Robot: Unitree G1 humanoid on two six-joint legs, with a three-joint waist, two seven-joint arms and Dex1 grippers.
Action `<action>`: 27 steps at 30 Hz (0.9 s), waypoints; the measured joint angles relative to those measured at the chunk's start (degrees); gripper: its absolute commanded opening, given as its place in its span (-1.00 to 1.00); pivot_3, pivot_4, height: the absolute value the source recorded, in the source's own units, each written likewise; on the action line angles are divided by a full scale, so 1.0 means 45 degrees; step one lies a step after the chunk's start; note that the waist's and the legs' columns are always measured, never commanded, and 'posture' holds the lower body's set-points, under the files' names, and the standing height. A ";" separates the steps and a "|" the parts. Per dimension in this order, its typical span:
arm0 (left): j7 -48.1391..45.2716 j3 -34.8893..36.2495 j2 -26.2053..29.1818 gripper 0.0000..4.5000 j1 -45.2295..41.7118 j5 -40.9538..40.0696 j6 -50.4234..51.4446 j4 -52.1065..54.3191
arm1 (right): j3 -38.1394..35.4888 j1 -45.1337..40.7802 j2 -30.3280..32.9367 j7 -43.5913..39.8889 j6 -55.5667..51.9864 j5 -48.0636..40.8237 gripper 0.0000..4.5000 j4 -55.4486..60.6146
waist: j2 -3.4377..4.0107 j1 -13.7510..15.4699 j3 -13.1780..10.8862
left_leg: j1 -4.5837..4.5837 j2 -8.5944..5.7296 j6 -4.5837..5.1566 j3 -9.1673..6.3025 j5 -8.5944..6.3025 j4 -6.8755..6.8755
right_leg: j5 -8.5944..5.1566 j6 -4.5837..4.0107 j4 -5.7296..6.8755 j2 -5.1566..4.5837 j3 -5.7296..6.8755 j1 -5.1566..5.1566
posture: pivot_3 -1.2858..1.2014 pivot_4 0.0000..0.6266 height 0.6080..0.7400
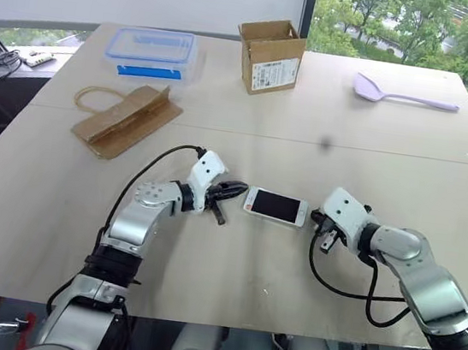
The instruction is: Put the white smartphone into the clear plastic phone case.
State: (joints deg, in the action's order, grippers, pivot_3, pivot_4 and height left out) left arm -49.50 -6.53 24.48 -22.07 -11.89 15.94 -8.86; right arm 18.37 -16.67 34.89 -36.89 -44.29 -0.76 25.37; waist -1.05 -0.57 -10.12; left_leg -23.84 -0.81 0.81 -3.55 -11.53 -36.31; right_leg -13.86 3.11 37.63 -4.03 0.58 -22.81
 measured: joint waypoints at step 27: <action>-0.2273 0.0134 0.0140 -0.99 -0.0408 -0.1908 0.1158 0.0999 | -0.2845 0.1120 0.0743 -0.1103 -0.0045 -0.1906 -1.00 0.0880 | -0.0005 -0.0075 -0.0005 | 0.0004 0.0006 0.0000 0.0007 0.0000 -0.0001 | -0.0002 0.0002 0.0010 0.0015 -0.0002 0.0000 | 0.03 -0.52 1.00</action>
State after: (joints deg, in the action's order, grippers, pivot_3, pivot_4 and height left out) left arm -59.73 -5.93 25.11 -23.91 -20.48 21.15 -4.36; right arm 5.57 -11.64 38.23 -41.85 -44.49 -9.33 29.33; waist -1.07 -0.91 -10.14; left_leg -23.82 -0.78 0.81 -3.52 -11.53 -36.31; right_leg -13.87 3.12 37.67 -3.97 0.57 -22.81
